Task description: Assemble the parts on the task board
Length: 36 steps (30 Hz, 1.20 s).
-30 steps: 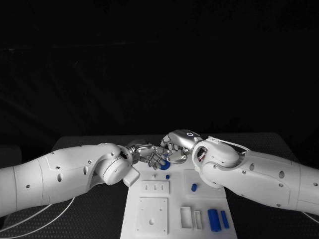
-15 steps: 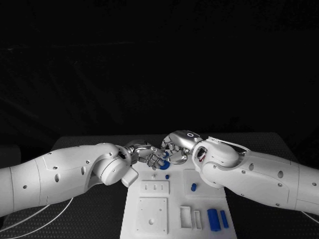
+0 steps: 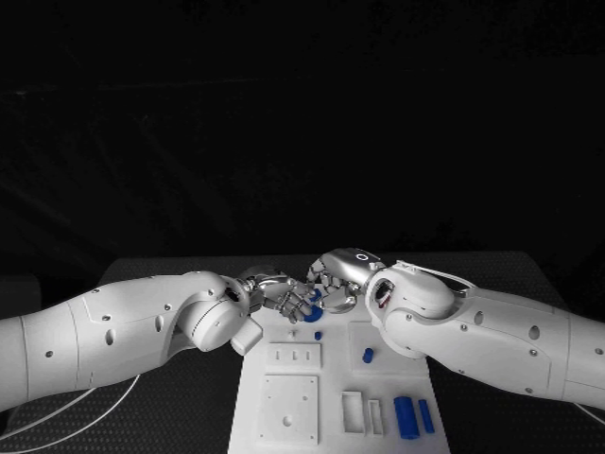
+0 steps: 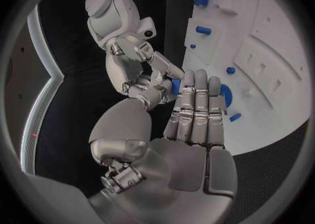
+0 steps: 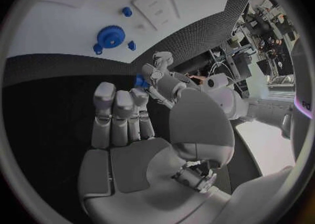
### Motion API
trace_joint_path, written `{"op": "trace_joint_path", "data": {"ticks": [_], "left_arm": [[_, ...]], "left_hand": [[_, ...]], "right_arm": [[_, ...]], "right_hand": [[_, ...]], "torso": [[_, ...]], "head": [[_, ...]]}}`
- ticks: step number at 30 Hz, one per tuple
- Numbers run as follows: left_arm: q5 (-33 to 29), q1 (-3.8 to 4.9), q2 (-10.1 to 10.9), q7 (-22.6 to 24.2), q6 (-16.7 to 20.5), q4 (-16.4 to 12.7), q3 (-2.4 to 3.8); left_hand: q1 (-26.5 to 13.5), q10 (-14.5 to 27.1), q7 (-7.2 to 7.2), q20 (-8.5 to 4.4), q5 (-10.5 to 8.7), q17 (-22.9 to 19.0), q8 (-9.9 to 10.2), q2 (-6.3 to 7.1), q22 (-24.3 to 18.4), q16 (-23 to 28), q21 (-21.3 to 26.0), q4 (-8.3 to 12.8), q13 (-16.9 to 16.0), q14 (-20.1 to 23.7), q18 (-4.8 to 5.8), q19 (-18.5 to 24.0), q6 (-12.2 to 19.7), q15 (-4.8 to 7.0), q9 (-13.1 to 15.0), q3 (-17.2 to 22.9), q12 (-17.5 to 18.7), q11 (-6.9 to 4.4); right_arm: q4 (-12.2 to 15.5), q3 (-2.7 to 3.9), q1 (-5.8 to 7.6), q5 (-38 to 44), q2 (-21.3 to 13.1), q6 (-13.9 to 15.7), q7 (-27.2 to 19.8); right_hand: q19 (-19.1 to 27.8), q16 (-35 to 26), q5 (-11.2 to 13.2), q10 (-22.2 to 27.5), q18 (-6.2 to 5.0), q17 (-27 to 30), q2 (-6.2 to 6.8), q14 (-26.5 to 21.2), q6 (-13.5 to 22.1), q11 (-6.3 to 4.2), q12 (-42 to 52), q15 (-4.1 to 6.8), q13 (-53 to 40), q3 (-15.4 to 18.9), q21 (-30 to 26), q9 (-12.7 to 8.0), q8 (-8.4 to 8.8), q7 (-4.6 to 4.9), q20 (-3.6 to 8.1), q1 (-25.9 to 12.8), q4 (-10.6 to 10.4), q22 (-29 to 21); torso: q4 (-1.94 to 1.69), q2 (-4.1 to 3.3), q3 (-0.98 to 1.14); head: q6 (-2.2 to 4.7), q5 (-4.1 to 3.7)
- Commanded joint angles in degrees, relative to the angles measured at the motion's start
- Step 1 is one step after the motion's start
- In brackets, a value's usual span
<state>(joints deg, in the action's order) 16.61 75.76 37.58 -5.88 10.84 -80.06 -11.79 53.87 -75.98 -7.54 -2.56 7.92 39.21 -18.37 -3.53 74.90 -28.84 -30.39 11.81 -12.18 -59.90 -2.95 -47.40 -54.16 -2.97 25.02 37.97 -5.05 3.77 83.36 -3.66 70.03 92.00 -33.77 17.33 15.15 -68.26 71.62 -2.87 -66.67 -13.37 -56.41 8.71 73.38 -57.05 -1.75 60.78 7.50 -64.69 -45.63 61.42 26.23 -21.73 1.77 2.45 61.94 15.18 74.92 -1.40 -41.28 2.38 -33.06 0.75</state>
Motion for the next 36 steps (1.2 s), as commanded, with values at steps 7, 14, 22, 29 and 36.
{"op": "trace_joint_path", "data": {"ticks": [7, 14, 22, 29, 36], "left_arm": [[1.6, 0.19, -0.4, -0.7, 1.7, 0.0, 0.20], [3.3, 0.18, -0.3, -1.2, 2.5, 0.0, 0.19], [5.8, 0.17, -0.1, -1.6, 2.1, -0.2, 0.18], [7.0, 0.16, 0.0, -1.7, 1.6, -0.3, 0.18], [9.7, 0.13, 0.1, -1.4, 0.6, -0.7, 0.17]], "left_hand": [[-5.3, -2.3, 0.98, -1.11, 4.55, 1.5, -1.5, -1.71, 1.1, -2.7, -1.4, 2.0, -1.5, -1.6, -0.18, -0.7, -2.6, 1.08, 1.4, 0.6, -2.1, -1.20], [-7.2, -3.5, 1.78, -1.90, 7.60, 2.5, -2.5, -2.15, 1.2, -4.9, -2.7, 3.4, -2.7, -2.5, -0.07, -1.6, -4.3, 1.91, 2.8, 1.1, -4.1, -2.04], [-7.6, -4.0, 2.37, -2.70, 9.72, 3.2, -3.0, -1.86, 1.3, -7.2, -4.3, 4.1, -4.1, -2.9, 0.12, -2.2, -5.4, 2.64, 4.6, 1.6, -6.3, -2.68], [-7.3, -3.8, 2.47, -2.87, 10.02, 3.3, -3.1, -1.58, 1.3, -7.8, -4.7, 4.1, -4.5, -2.8, 0.15, -2.2, -5.6, 2.78, 5.2, 1.9, -6.9, -2.79], [-7.0, -3.7, 2.52, -2.95, 10.17, 3.4, -3.1, -1.36, 1.3, -8.1, -5.0, 4.0, -4.7, -2.8, 0.18, -2.2, -5.6, 2.85, 5.5, 2.0, -7.3, -2.84]], "right_arm": [[1.1, -0.13, -0.37, 0.1, -0.1, -1.2, 0.0], [1.0, -0.13, -0.37, -0.1, -0.3, -1.0, 0.3], [0.4, -0.13, -0.38, -0.3, -0.5, -0.5, 0.4], [0.2, -0.13, -0.52, -0.7, -0.5, -0.2, 0.2], [-0.3, -0.13, -0.57, -1.1, -0.6, 0.0, 0.0]], "right_hand": [[-0.5, -0.1, -0.3, -0.5, -1.63, 0.1, -0.19, 0.4, -3.5, 0.11, -0.1, -0.01, 0.2, -0.5, 0.0, 0.0, -0.19, 2.93, -0.11, -0.4, -0.5, 0.3], [-0.8, -0.3, -2.2, -0.5, -1.63, 0.2, 1.64, 0.7, -3.7, 0.11, -0.2, -0.05, 0.3, -0.1, -0.1, -0.3, 0.22, 2.90, -0.35, -2.9, -1.9, 0.2], [-1.0, -0.8, -1.0, 0.1, -1.63, 0.4, 5.19, 0.5, -2.8, 0.35, -0.7, -0.19, 0.7, 1.2, -0.6, -0.8, 1.19, 3.18, -0.26, -5.8, -4.8, 0.0], [-0.9, -1.0, -0.8, 0.4, -1.63, 0.4, 6.36, 0.3, -2.1, 0.59, -1.1, -0.37, 1.0, 1.6, -0.8, -1.0, 1.78, 3.45, -0.07, -6.3, -5.8, 0.0], [-0.8, -1.1, -0.8, 0.6, -1.63, 0.4, 6.46, 0.3, -1.7, 0.71, -1.2, -0.45, 1.2, 1.8, -1.0, -1.1, 2.07, 3.59, 0.02, -6.3, -6.0, 0.0]], "torso": [[0.03, 0.03, 0.03], [0.06, 0.02, 0.03], [0.05, 0.01, 0.02], [0.00, 0.01, 0.02], [0.03, 0.00, 0.03]], "head": [[-0.03, 0.10], [-0.04, 0.06], [-0.03, 0.00], [0.00, -0.01], [-0.03, -0.01]]}}
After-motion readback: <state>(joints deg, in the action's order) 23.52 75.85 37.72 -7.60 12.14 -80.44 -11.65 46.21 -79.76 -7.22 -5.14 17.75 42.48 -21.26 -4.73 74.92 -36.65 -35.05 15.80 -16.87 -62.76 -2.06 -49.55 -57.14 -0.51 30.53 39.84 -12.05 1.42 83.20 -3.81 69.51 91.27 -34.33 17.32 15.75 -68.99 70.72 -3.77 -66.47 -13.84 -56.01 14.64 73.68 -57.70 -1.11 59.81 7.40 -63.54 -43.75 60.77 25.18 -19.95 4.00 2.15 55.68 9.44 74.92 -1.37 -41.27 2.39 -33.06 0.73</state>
